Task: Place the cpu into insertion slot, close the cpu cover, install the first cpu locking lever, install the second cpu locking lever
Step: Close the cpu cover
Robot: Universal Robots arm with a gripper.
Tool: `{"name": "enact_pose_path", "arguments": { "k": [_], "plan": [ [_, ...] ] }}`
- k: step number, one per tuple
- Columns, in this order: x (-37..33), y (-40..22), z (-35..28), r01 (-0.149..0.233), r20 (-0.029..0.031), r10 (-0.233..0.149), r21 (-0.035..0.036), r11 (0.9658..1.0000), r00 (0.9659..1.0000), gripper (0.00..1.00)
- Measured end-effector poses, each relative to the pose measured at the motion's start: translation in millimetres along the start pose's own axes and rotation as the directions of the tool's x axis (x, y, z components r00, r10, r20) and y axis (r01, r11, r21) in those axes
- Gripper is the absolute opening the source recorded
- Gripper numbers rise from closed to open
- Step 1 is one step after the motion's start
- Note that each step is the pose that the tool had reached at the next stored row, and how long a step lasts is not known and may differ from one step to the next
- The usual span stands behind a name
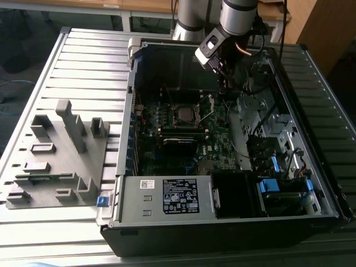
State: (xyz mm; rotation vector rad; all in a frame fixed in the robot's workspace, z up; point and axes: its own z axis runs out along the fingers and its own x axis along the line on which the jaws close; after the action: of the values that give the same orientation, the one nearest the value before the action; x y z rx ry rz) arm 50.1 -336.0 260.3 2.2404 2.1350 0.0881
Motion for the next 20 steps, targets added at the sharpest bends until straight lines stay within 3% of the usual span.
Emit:
{"name": "enact_pose_path", "arguments": {
  "k": [16, 20],
  "plan": [
    [-0.1, 0.5, 17.5, -0.035, 0.0042, 0.035, -0.0005, 0.9994, 0.9994, 0.11],
    [-0.1, 0.8, 17.9, -0.038, 0.0051, 0.038, -0.0005, 0.9993, 0.9993, 0.11]
  ]
}}
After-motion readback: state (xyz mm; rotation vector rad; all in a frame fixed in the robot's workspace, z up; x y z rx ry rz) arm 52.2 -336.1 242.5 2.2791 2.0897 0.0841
